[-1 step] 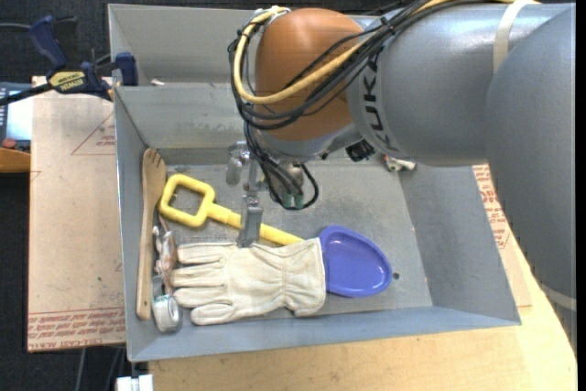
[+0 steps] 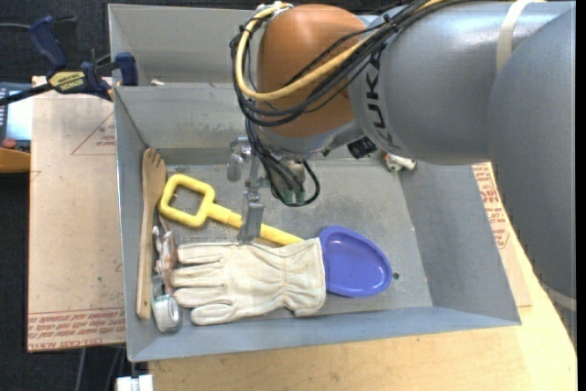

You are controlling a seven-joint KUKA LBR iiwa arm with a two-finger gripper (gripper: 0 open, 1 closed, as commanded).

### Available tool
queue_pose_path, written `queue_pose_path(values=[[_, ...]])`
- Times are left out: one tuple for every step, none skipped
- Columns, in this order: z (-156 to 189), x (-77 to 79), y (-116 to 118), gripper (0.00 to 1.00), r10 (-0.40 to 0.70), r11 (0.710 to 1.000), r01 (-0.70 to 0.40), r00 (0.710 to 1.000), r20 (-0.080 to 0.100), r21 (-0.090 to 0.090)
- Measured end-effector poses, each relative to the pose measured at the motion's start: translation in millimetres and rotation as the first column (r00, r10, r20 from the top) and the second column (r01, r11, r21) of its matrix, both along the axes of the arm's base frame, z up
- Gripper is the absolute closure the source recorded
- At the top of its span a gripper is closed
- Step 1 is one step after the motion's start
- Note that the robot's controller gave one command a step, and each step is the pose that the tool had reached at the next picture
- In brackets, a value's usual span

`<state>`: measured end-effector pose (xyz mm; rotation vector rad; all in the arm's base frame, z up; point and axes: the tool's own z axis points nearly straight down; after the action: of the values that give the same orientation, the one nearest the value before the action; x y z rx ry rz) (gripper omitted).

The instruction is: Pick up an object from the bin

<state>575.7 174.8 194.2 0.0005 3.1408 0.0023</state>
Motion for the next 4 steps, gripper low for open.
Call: queue_pose_path(values=[[-117.6, 49.3, -4.9, 0.0, -0.228, 0.974, 0.228, 0.974, 0.002, 0.002], [-123.7, 51.2, 0.5, 0.0, -0.088, 0.996, 0.088, 0.996, 0.008, 0.004], [-123.9, 43.8, 16.2, 0.0, -0.324, 0.946, 0.324, 0.946, 0.003, 0.004], [-123.2, 50.3, 3.7, 0.0, -0.142, 0.99, 0.142, 0.99, 0.009, 0.005]])
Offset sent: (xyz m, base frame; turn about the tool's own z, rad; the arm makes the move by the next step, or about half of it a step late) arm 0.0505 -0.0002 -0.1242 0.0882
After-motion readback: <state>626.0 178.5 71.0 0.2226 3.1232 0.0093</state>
